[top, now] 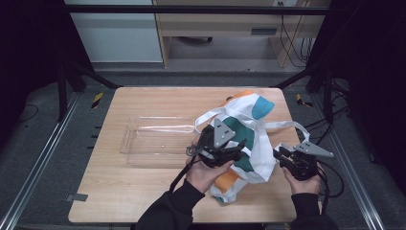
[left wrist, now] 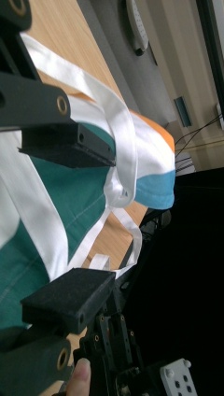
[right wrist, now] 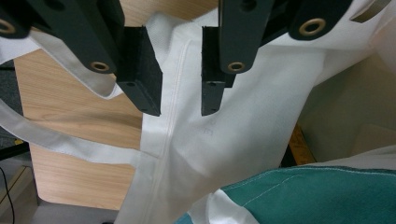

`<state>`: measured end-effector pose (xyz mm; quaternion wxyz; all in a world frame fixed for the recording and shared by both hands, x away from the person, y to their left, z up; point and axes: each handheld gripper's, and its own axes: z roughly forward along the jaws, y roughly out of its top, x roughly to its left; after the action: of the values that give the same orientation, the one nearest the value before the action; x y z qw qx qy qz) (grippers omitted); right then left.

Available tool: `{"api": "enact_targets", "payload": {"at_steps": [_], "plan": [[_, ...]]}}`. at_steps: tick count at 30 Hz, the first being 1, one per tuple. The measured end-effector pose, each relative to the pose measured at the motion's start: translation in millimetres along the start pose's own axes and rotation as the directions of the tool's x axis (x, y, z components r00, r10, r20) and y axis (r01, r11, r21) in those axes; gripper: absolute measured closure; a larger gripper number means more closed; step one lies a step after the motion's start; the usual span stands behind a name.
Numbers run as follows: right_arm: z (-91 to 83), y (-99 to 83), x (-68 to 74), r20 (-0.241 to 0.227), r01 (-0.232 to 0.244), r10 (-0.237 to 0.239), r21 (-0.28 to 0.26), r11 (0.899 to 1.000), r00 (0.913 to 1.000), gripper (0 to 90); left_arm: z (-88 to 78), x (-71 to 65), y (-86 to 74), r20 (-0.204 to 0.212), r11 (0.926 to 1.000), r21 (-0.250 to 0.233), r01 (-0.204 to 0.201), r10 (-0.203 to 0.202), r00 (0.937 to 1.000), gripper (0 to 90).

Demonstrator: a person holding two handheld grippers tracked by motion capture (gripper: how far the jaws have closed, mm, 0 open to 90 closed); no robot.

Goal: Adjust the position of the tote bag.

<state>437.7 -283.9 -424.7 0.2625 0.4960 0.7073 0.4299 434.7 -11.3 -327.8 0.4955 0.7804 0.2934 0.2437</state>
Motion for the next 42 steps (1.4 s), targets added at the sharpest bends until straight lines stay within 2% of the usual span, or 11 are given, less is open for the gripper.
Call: {"api": "enact_targets", "payload": {"at_steps": [5, 8, 12, 13, 17, 20, 25, 27, 33, 38, 42], "plan": [[-2.7, -3.3, -1.5, -0.033, 0.009, -0.009, -0.016, 1.000, 0.9994, 61.8, 14.4, -21.1, -6.8, -0.020, 0.9998, 0.008, -0.020, 0.020, 0.9996, 31.2], [-2.6, -4.0, 0.0, -0.037, 0.022, -0.022, -0.007, 1.000, 0.9991, 59.1, 21.6, -30.4, -10.0, -0.021, 0.9989, 0.041, -0.023, 0.024, 0.9995, 31.1], [-0.6, -4.3, 0.5, -0.033, 0.024, -0.024, 0.009, 1.000, 0.9992, 56.9, 29.8, -36.9, -13.5, -0.054, 0.9908, 0.122, -0.058, 0.065, 0.9964, 31.9], [0.1, -4.5, 0.7, -0.032, 0.023, -0.023, 0.010, 1.000, 0.9992, 56.2, 31.0, -37.3, -15.4, -0.055, 0.9896, 0.133, -0.055, 0.062, 0.9966, 32.7], [4.1, -4.4, 0.1, -0.022, 0.025, -0.025, 0.015, 1.000, 0.9994, 54.1, 30.7, -35.4, -22.6, -0.026, 0.9903, 0.139, -0.002, 0.006, 0.9996, 41.8], [9.2, -4.5, 1.1, -0.026, 0.027, -0.026, 0.028, 0.999, 0.9993, 52.8, 28.6, -37.9, -24.5, -0.019, 0.9882, 0.153, 0.010, -0.007, 0.9998, 53.3], [18.2, -5.7, 3.6, -0.034, 0.026, -0.024, 0.052, 0.998, 0.9991, 50.0, 28.6, -40.2, -26.6, 0.004, 0.9844, 0.170, 0.046, -0.047, 0.9989, 80.0], [19.8, -6.1, 4.0, -0.031, 0.032, -0.031, 0.059, 0.998, 0.9991, 49.7, 28.8, -40.5, -27.7, 0.006, 0.9842, 0.171, 0.048, -0.049, 0.9988, 81.5], [31.4, -8.3, 4.2, -0.019, 0.049, -0.047, 0.093, 0.994, 0.9987, 49.9, 25.6, -41.1, -28.6, 0.006, 0.9899, 0.130, 0.056, -0.058, 0.9983, 87.5], [36.1, -10.2, 6.8, -0.018, 0.055, -0.054, 0.105, 0.993, 0.9984, 53.8, 16.4, -41.1, -27.2, 0.000, 0.9974, 0.052, 0.049, -0.049, 0.9988, 88.6], [38.7, -12.6, 5.4, 0.002, 0.069, -0.070, 0.123, 0.990, 0.9976, 59.7, 4.0, -37.4, -26.1, 0.003, 0.9967, -0.021, 0.079, -0.079, 0.9969, 88.7]]}}
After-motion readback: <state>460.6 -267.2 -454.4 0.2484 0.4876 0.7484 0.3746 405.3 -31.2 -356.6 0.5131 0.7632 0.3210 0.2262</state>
